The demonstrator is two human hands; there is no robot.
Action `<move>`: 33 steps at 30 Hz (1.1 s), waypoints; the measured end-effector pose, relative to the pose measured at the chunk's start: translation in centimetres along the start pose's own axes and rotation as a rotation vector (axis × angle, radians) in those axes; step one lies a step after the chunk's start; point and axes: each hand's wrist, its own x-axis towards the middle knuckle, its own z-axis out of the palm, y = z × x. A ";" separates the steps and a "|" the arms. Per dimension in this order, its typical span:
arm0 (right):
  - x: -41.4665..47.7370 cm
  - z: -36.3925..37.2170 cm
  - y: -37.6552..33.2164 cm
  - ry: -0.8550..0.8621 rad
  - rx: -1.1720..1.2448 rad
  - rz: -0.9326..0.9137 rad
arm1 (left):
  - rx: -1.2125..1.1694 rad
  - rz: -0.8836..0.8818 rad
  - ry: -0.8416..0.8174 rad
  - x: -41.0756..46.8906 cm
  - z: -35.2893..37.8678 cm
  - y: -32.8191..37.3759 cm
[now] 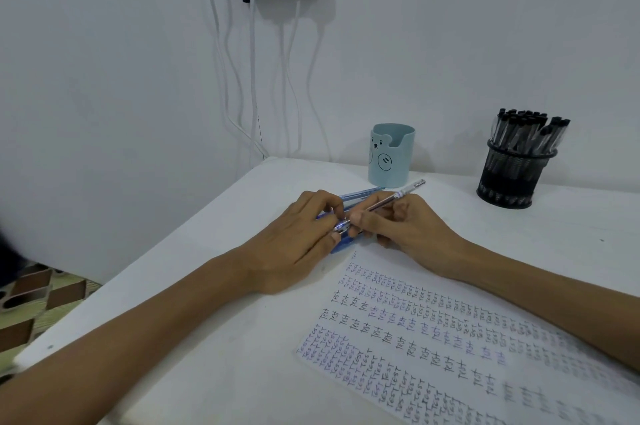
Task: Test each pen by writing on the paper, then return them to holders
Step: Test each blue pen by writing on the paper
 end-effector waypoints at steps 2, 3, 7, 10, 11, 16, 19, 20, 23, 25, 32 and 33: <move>0.1 0.1 -0.2 0.001 0.014 0.013 | -0.019 -0.019 0.019 0.0 0.1 0.0; 0.2 0.0 -0.4 0.005 0.036 0.015 | -0.022 -0.027 0.027 0.1 0.1 0.0; 0.4 -0.1 -1.1 0.005 0.036 -0.062 | 0.022 -0.033 0.086 0.3 0.3 0.0; 0.3 -0.1 -1.5 0.033 0.045 -0.069 | 0.032 -0.032 0.146 0.5 0.4 0.3; 0.3 -0.1 -1.7 0.043 0.039 -0.057 | 0.026 -0.027 0.165 0.5 0.3 0.4; 0.2 0.1 -2.4 0.106 0.054 0.086 | -0.092 -0.077 0.133 0.8 0.6 0.8; 1.1 -1.6 -3.4 0.236 -0.006 0.138 | -0.135 -0.102 0.126 0.6 0.8 1.0; 1.4 -2.9 -3.8 0.253 -0.109 0.150 | -0.151 -0.115 0.125 0.5 0.8 1.0; 1.8 -7.6 -4.2 0.169 -0.510 0.303 | -0.048 -0.063 0.117 0.2 1.0 0.7; 1.6 -10.5 -3.5 0.119 -0.831 0.423 | 0.031 -0.011 0.133 0.2 1.3 0.5; 1.3 -13.6 -0.9 0.160 -1.349 0.496 | 0.034 -0.050 0.153 0.1 1.5 0.4; 1.3 -13.5 -0.9 0.160 -1.370 0.501 | 0.031 -0.050 0.150 0.1 1.5 0.4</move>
